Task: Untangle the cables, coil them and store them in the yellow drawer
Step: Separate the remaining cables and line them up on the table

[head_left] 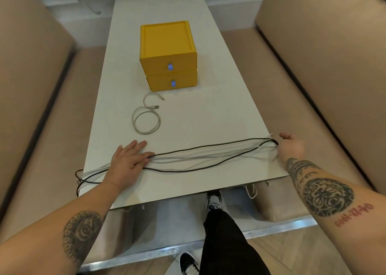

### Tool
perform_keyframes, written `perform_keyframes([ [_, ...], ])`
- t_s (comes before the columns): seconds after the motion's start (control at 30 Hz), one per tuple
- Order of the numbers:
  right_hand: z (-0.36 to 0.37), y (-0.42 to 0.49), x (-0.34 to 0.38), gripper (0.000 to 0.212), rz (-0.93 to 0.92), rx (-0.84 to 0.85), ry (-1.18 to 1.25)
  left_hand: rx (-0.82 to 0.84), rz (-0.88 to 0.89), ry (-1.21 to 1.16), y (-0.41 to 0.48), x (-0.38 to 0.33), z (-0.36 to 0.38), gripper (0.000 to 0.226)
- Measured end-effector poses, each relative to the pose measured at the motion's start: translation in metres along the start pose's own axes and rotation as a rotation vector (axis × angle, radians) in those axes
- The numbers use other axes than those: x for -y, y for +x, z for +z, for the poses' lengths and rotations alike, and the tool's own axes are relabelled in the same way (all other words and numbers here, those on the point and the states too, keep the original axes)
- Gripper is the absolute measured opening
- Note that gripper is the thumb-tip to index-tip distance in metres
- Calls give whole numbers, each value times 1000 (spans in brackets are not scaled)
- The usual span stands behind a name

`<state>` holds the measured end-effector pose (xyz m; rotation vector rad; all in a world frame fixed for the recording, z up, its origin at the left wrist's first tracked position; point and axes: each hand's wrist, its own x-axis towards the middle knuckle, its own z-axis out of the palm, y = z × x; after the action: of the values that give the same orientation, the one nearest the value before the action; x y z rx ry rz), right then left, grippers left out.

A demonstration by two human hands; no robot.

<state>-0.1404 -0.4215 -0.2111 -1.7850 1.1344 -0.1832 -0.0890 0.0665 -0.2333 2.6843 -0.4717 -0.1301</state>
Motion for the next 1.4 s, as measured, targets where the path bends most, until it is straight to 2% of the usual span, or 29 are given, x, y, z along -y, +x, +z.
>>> perform_keyframes([
  [0.1, 11, -22, 19, 39, -368, 24, -216, 39, -18, 24, 0, -3, -4, 33],
  [0.17, 23, -40, 29, 38, -624, 151, -373, 74, -36, 42, 1, -6, -7, 45],
  [0.23, 36, -58, 35, 50, -820, 347, -610, 93, -41, 49, -1, -9, -10, 55],
  [0.33, 50, -80, 35, 78, -950, 548, -930, 94, -27, 78, -7, -14, -14, 67],
  [0.4, 54, -87, 32, 94, -982, 557, -1016, 97, -13, 114, -12, -16, -16, 68],
  [0.5, 54, -91, 27, 100, -991, 549, -1100, 145, 17, 212, -19, -17, -16, 68],
  [0.67, 54, -93, 34, 72, -940, 497, -1003, 113, -14, 146, -17, -18, -20, 66],
  [0.83, 57, -95, 48, 64, -950, 499, -946, -3, -34, 16, 3, -29, -36, 51],
  [0.97, 67, -97, 63, 57, -971, 509, -920, -114, -105, -95, 33, -33, -45, 31],
  [1.1, 85, -105, 84, 56, -1023, 522, -930, -21, -271, -74, 70, -40, -50, 39],
  [1.17, 96, -109, 95, 56, -1030, 538, -925, 76, -318, 47, 83, -44, -49, 43],
  [1.3, 115, -117, 110, 54, -1031, 580, -907, 132, -261, 385, 90, -49, -40, 24],
  [1.37, 123, -119, 115, 53, -999, 614, -885, 95, -271, 321, 93, -52, -39, 22],
  [1.4, 126, -120, 118, 51, -981, 624, -867, 58, -302, 168, 94, -55, -42, 26],
])
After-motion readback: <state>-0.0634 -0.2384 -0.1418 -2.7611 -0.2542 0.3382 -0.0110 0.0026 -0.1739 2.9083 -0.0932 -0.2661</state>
